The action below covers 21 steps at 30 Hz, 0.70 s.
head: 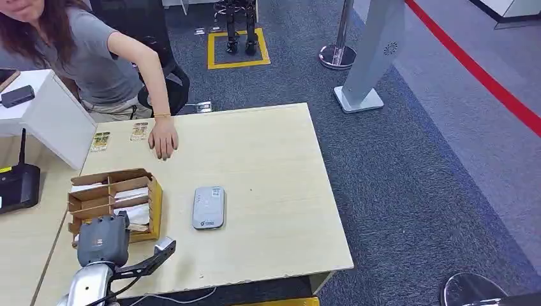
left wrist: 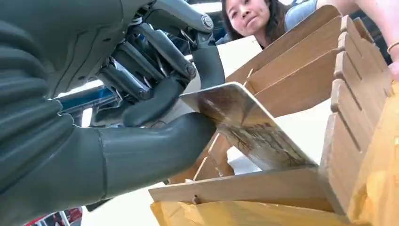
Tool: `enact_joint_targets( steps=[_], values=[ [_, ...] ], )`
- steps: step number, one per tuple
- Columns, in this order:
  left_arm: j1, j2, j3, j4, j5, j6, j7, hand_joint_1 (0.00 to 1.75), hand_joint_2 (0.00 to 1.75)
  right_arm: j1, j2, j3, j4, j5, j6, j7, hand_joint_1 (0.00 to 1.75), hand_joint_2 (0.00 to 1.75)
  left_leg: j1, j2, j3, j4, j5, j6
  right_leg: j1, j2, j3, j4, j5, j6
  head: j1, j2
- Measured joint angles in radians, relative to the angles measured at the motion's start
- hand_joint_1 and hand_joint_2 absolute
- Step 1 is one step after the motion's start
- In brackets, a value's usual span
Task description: Pass the card to the sensor for recognition and then transmit it.
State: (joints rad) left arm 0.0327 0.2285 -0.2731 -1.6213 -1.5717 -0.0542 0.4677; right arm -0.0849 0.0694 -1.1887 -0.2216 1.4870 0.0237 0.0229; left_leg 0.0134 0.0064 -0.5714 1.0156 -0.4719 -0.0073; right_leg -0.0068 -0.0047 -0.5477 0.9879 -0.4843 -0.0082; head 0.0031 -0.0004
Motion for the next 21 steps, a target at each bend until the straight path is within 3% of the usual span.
enact_joint_targets(
  steps=[7,13,17,21],
  values=[
    [0.0,-0.002,0.0,0.0,0.0,0.0,-0.013,1.75,1.75,0.0,0.0,0.0,0.0,-0.002,0.0,-0.004,0.0,0.0,0.0,0.0,0.0,0.0,0.0,0.0,0.0,0.0,0.0,0.0,0.0,0.0,0.0,0.0],
    [0.0,-0.033,0.016,0.0,0.0,0.007,-0.104,1.75,1.75,0.0,0.0,0.0,0.0,-0.007,0.0,-0.006,0.0,0.0,0.0,0.0,0.0,0.0,0.0,0.0,0.0,0.0,0.0,0.0,0.0,0.0,0.0,0.0],
    [-0.003,-0.091,0.059,-0.014,0.039,0.024,-0.263,1.75,1.75,0.0,0.0,-0.001,0.0,-0.009,-0.003,-0.01,0.0,0.0,0.0,0.0,0.0,0.0,0.0,0.0,0.0,-0.001,0.0,0.0,0.0,0.0,0.0,0.0],
    [-0.055,-0.127,0.071,-0.073,0.238,0.009,-0.38,1.75,1.75,0.0,0.0,-0.002,0.0,-0.009,-0.004,-0.021,0.0,0.0,0.0,-0.001,0.0,0.001,0.001,0.0,0.0,-0.001,0.0,0.0,0.001,0.0,0.0,0.0]
  ],
)
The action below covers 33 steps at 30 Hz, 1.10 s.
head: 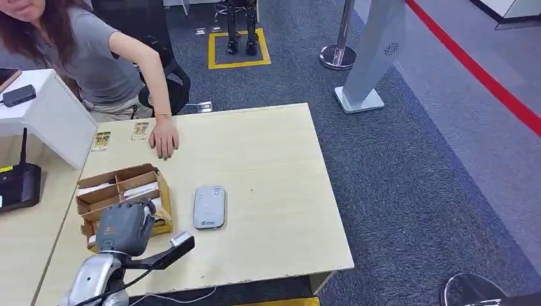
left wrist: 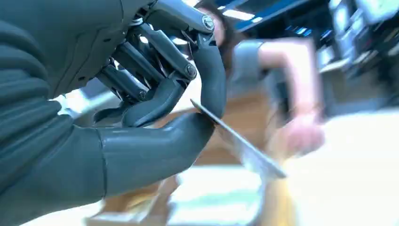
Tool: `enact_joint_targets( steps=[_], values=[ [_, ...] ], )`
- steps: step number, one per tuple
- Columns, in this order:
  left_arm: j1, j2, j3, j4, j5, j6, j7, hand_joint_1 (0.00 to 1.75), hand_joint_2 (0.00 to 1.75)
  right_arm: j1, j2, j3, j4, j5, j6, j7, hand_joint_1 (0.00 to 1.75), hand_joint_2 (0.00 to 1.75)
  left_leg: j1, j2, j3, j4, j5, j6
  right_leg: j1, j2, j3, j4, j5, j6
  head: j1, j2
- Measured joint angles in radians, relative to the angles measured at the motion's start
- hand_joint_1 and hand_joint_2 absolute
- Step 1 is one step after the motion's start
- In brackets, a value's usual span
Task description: Pass the card to the sensor for recognition and then transmit it.
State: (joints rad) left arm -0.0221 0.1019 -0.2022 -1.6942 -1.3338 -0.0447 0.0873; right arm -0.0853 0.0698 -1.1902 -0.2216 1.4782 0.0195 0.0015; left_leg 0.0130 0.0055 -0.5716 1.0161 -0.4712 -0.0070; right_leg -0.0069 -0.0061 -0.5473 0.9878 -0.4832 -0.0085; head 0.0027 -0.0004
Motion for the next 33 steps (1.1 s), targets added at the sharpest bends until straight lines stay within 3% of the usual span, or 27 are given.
enact_joint_targets(
  steps=[6,9,12,15,20,28,33],
  values=[
    [-0.2,0.012,0.0,-0.048,0.269,-0.064,-0.03,1.75,1.75,-0.002,0.0,0.0,0.0,0.004,0.002,-0.024,0.0,0.0,0.002,0.0,-0.001,0.0,0.003,-0.002,0.0,0.0,-0.001,0.001,0.002,-0.001,0.0,0.0],
    [-0.327,0.028,0.0,-0.047,0.325,-0.102,-0.014,1.75,1.75,-0.005,0.0,0.0,0.0,0.01,0.004,-0.036,0.0,0.0,0.002,0.0,0.0,0.0,0.003,-0.002,0.0,0.0,-0.001,0.001,0.003,-0.002,0.0,0.0],
    [-0.446,0.042,0.0,-0.023,0.261,-0.101,0.066,1.75,1.75,-0.008,0.0,0.002,0.0,0.014,0.004,-0.049,0.0,0.0,0.002,0.0,0.0,0.0,0.004,-0.003,0.0,0.0,-0.001,0.002,0.003,-0.003,0.0,0.0],
    [-0.534,0.052,0.009,0.035,0.095,-0.093,0.153,1.75,1.75,-0.012,0.0,0.008,0.0,0.028,0.004,-0.053,0.0,0.0,0.002,0.0,0.0,0.0,0.004,-0.003,0.0,0.0,-0.001,0.002,0.003,-0.003,0.0,0.0],
    [-0.583,0.063,0.109,0.205,-0.2,-0.057,0.228,1.75,1.75,-0.019,0.0,0.031,0.0,0.056,0.01,-0.04,0.0,0.0,0.002,0.002,0.0,-0.001,0.004,-0.003,0.0,0.003,-0.002,0.003,0.003,-0.003,0.0,0.0],
    [-0.576,0.129,0.146,0.385,-0.237,-0.01,0.349,1.75,1.75,-0.019,0.0,0.052,0.002,0.068,0.011,-0.023,0.0,0.0,0.002,0.001,-0.001,-0.001,0.004,-0.004,0.0,0.002,-0.003,0.002,0.003,-0.003,0.0,0.0],
    [-0.573,0.146,0.146,0.431,-0.237,-0.006,0.361,1.75,1.75,-0.019,0.0,0.052,0.002,0.068,0.011,-0.024,0.0,0.0,0.001,0.001,-0.001,-0.001,0.004,-0.004,0.0,0.002,-0.003,0.002,0.003,-0.003,0.0,0.0]
  ],
)
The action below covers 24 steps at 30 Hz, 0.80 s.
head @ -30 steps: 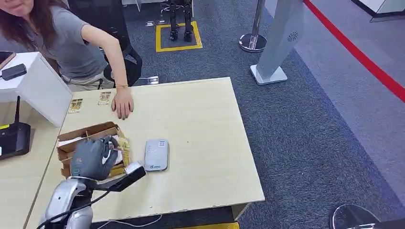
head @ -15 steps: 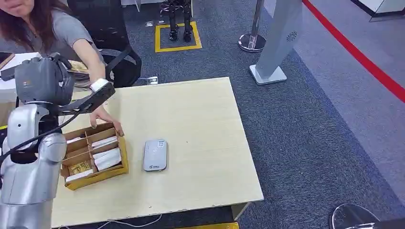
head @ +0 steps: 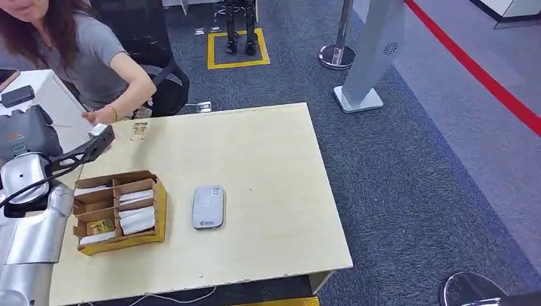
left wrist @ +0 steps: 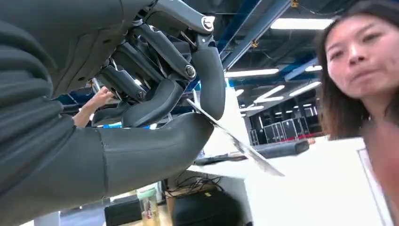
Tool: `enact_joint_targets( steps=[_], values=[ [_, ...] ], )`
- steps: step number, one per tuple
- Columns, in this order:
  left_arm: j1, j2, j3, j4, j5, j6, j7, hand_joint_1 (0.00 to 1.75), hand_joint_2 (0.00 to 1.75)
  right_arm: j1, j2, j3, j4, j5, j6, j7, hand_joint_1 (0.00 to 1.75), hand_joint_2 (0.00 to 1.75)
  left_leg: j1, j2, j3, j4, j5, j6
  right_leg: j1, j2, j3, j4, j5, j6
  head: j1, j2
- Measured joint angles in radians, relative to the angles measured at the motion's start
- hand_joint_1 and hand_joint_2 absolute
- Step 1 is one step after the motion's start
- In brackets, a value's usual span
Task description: Pass the card to the sensor for recognition and then transmit it.
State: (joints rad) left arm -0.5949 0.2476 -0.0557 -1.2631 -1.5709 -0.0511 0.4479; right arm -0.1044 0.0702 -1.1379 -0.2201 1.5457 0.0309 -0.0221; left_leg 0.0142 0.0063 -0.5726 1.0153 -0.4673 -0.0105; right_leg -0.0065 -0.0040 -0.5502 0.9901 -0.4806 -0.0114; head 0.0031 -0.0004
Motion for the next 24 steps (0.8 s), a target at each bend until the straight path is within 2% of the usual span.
enact_joint_targets(
  steps=[11,12,13,24],
  values=[
    [0.004,0.014,0.0,0.05,-0.001,0.023,0.013,1.75,1.75,0.0,0.0,0.0,0.0,-0.003,0.0,0.001,0.0,0.0,0.0,0.0,0.0,0.0,0.0,0.0,0.0,0.0,0.0,0.0,0.0,0.0,0.0,0.0],
    [0.005,0.015,0.0,0.051,-0.001,0.023,0.013,0.61,1.75,0.0,0.0,0.0,0.0,-0.003,0.0,0.001,0.0,0.0,0.0,0.0,0.0,0.0,0.0,0.0,0.0,0.0,0.0,0.0,0.0,0.0,0.0,0.0],
    [0.006,0.015,0.0,0.053,-0.001,0.024,0.013,0.0,1.75,0.001,0.0,0.0,0.0,-0.003,0.0,0.001,0.0,0.0,0.0,0.0,0.0,0.0,0.0,0.0,0.0,0.0,0.0,0.0,0.0,0.0,0.0,0.0],
    [0.033,0.025,-0.013,0.046,-0.001,0.056,0.04,0.0,1.75,0.001,0.0,0.0,0.0,-0.013,0.008,0.001,0.0,0.0,0.0,0.0,0.0,0.0,0.0,0.0,0.0,0.0,0.0,0.0,0.0,0.0,0.0,0.0]
  ],
)
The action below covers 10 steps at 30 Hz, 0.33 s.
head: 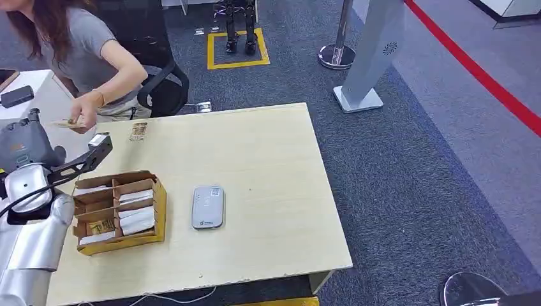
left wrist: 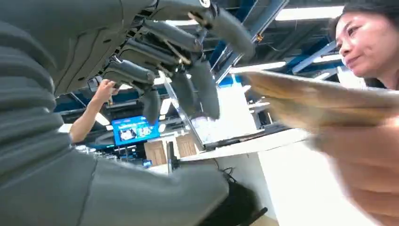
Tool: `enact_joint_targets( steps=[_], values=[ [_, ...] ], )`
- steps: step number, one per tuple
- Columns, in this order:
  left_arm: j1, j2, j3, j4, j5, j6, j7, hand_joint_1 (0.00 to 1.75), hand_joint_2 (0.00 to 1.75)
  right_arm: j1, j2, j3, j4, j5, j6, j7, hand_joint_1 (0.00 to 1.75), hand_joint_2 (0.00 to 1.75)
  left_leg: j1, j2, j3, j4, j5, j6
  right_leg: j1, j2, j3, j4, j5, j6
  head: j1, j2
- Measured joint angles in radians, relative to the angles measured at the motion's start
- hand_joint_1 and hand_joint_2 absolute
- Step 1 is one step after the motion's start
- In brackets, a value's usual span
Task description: Pass the card to the sensor for recognition and then transmit it.
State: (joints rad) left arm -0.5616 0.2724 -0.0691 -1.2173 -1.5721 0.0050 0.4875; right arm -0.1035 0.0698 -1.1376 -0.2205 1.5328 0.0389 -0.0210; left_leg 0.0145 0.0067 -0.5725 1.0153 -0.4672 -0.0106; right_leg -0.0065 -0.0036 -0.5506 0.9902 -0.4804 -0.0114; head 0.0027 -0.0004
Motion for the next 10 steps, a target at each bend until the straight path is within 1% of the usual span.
enact_joint_targets(
  steps=[4,5,6,7,8,9,10],
  values=[
    [0.017,0.001,-0.011,-0.041,0.0,0.026,-0.003,0.0,1.75,0.0,0.0,0.0,0.0,-0.003,0.002,0.0,0.0,0.0,0.0,0.0,0.0,0.0,0.0,0.0,0.0,0.0,0.0,0.0,0.0,0.0,0.0,0.0],
    [0.023,-0.001,-0.011,-0.059,0.0,0.035,-0.024,0.0,1.75,0.001,0.0,0.0,0.0,-0.004,0.002,0.0,0.0,0.0,0.0,0.0,0.0,0.0,0.0,0.0,0.0,0.0,0.0,0.0,0.0,0.0,0.0,0.0],
    [0.032,-0.011,-0.01,-0.079,0.0,0.046,-0.063,0.0,1.75,0.001,0.0,0.0,0.0,-0.006,0.002,0.001,0.0,0.0,0.0,0.0,0.0,0.0,0.0,0.0,0.0,0.0,0.0,0.0,0.0,0.0,0.0,0.0],
    [0.042,-0.028,0.001,-0.107,0.0,0.058,-0.122,0.0,1.75,0.002,0.0,0.0,0.0,-0.008,0.002,0.001,0.0,0.0,0.0,-0.001,0.0,0.0,0.0,0.0,0.0,-0.001,0.0,0.0,0.0,0.0,0.0,0.0],
    [0.05,-0.044,0.017,-0.13,0.0,0.064,-0.164,0.0,1.75,0.002,0.0,0.0,0.0,-0.011,0.002,0.001,0.0,0.0,-0.001,-0.001,-0.001,0.0,0.0,0.0,0.0,-0.002,0.0,0.0,0.0,0.0,0.001,0.0],
    [0.058,-0.065,0.029,-0.151,0.0,0.067,-0.191,0.0,1.75,0.001,0.0,0.0,0.0,-0.013,0.002,0.001,0.0,0.0,-0.001,-0.002,-0.001,0.0,0.0,0.0,0.0,-0.002,0.0,0.0,0.0,0.001,0.001,0.0],
    [0.065,-0.077,0.034,-0.167,0.0,0.067,-0.198,0.0,1.75,-0.001,0.0,0.0,0.0,-0.013,0.002,0.001,0.0,0.0,-0.001,0.0,-0.001,0.0,0.0,0.0,0.0,-0.001,0.0,0.0,0.0,0.0,0.002,0.0]
  ],
)
